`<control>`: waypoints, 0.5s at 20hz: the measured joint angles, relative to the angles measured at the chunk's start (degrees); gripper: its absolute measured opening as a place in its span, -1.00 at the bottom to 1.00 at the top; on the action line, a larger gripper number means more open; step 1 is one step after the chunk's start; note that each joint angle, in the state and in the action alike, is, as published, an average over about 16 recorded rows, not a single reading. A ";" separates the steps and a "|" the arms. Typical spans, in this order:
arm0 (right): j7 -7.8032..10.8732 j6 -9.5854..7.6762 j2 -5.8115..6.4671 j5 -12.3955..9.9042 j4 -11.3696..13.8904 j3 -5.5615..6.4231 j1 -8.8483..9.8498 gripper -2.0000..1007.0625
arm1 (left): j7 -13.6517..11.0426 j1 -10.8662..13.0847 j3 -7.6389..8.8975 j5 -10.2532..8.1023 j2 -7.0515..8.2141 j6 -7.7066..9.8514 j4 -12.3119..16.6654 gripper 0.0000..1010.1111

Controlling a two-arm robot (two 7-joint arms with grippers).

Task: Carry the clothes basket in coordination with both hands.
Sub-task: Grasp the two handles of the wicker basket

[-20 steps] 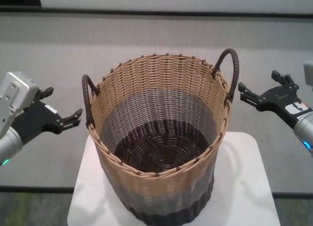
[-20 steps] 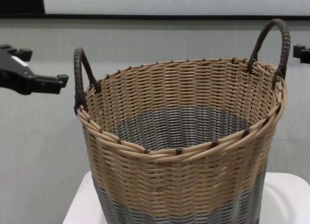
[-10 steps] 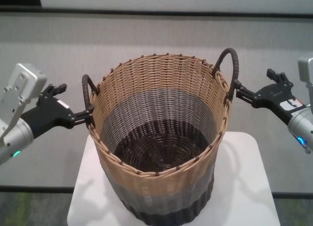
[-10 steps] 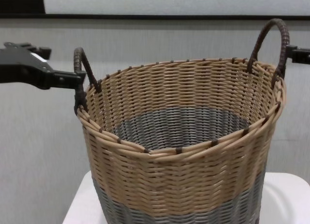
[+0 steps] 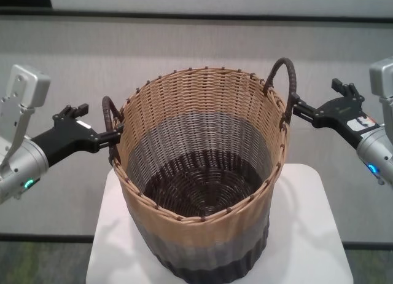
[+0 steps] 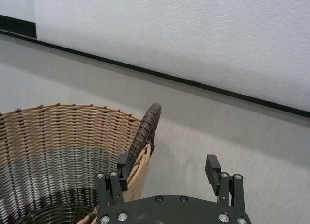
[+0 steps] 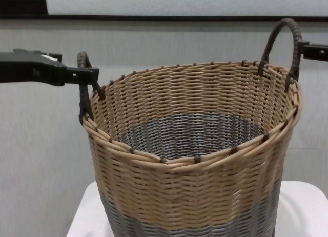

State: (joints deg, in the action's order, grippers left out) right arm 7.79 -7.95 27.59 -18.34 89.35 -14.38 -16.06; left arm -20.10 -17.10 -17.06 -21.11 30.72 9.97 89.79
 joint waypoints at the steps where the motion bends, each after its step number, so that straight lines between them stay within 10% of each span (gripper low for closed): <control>1: 0.08 0.02 -0.20 0.22 -0.22 -0.03 -0.19 1.00 | -0.12 -0.16 0.12 -0.18 -0.34 0.28 -0.39 0.98; 10: 0.58 0.20 -1.88 2.57 -2.41 -0.43 -1.66 1.00 | -0.66 -1.35 0.44 0.14 -2.42 1.46 -3.49 0.98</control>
State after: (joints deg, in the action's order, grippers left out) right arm 8.36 -7.76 25.71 -15.77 86.94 -14.81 -17.72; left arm -20.76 -18.44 -16.62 -20.97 28.30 11.43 86.30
